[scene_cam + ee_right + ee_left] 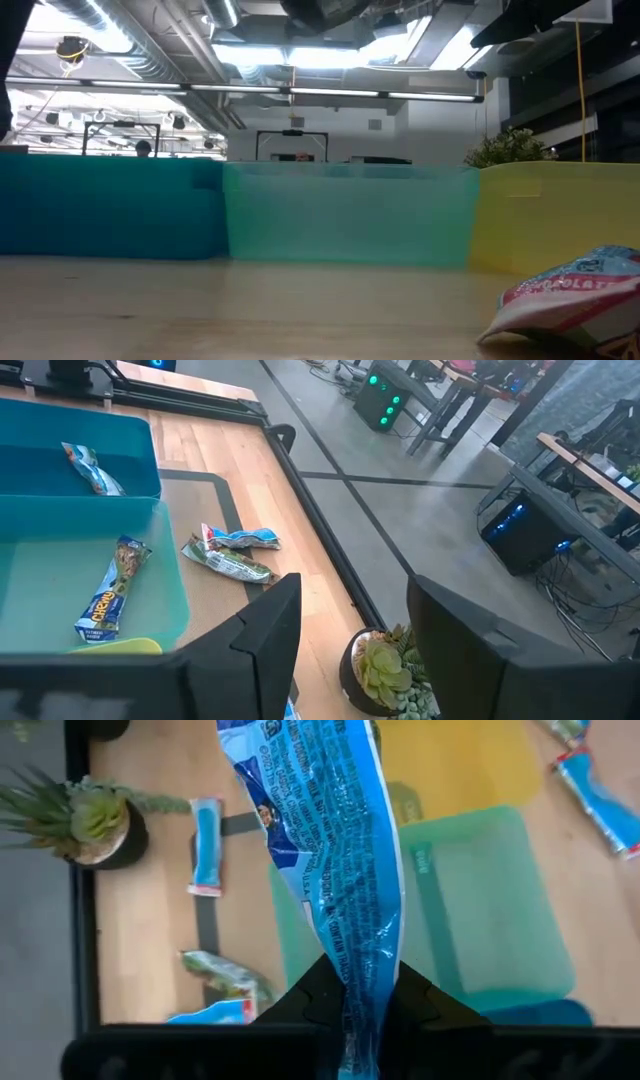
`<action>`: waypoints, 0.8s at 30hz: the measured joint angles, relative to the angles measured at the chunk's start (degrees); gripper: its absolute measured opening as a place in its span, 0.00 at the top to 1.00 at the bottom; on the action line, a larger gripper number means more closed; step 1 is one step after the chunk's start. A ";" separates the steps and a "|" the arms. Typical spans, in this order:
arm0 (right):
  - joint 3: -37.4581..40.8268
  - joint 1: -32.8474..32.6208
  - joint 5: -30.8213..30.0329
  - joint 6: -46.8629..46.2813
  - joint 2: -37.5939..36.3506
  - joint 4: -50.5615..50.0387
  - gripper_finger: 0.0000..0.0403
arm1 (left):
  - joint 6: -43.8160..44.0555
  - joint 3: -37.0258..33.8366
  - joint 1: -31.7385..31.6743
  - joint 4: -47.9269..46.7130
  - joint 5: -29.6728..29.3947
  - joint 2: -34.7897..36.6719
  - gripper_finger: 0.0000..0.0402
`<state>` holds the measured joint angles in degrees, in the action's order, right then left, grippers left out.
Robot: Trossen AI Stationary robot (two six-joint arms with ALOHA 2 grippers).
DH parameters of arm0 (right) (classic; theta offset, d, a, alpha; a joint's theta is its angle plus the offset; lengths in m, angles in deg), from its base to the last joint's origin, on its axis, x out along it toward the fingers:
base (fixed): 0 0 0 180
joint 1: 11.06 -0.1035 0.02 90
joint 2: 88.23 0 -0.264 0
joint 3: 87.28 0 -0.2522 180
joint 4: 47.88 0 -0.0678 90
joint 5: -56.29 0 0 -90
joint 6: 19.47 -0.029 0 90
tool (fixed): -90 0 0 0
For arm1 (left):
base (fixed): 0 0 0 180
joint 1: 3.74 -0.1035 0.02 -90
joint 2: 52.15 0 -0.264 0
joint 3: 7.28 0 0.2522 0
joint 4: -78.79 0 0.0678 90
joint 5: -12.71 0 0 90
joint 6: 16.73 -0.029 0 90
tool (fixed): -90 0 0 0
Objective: Pick and place Granola Bars by type
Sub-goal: Put the blue granola bar into the green bin
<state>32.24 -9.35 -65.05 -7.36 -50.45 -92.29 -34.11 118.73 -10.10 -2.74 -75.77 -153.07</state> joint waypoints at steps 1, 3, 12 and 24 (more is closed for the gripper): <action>0.00 0.00 0.00 -0.01 0.00 0.00 0.54 | -0.95 0.00 -0.54 -0.16 0.16 0.00 0.94; 0.00 0.00 0.00 -0.01 0.00 0.00 0.54 | -2.69 0.00 -1.37 -0.14 0.38 0.00 0.94; 0.00 -0.01 0.10 0.01 0.00 0.10 0.54 | -3.71 0.02 -3.74 2.60 4.40 -4.12 0.94; 0.00 -0.01 2.97 0.21 -0.02 0.31 0.54 | -3.01 -0.04 -2.26 7.69 7.21 -15.88 0.93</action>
<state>32.24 -9.37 -62.07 -7.15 -50.47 -91.99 -37.12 118.69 -12.36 4.95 -68.56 -168.95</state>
